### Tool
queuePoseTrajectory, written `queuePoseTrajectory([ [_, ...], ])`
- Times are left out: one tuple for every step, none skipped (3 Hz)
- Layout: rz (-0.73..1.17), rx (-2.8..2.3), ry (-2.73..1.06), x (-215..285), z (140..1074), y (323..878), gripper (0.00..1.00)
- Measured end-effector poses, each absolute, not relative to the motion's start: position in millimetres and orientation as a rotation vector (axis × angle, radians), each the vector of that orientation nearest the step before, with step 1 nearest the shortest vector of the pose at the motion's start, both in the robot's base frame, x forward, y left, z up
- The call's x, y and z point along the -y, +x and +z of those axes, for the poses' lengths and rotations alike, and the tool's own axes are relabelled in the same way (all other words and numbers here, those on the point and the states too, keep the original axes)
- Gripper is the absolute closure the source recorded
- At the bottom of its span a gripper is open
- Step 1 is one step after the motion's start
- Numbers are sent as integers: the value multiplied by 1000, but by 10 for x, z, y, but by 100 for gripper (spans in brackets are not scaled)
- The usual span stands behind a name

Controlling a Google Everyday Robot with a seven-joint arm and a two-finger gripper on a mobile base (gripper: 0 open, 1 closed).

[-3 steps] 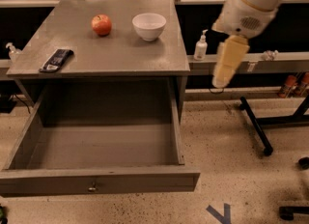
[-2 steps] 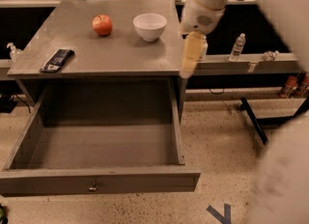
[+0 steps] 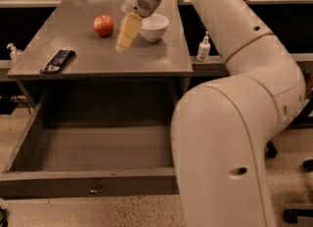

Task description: Place rxbar blueberry into top drawer

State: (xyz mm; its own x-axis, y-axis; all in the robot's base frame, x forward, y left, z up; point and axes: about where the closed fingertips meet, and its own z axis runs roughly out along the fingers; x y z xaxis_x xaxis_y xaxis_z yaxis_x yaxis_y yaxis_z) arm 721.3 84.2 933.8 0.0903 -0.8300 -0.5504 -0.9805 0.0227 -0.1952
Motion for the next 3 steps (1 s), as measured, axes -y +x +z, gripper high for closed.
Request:
queuePoseTrajectory([
  [334,-1705,-1746,-932,9679,7404,0],
  [335,-1705,-1747,-937,9675,7405,0],
  [517,-1560,-1659,-1561,9664,7518,0],
])
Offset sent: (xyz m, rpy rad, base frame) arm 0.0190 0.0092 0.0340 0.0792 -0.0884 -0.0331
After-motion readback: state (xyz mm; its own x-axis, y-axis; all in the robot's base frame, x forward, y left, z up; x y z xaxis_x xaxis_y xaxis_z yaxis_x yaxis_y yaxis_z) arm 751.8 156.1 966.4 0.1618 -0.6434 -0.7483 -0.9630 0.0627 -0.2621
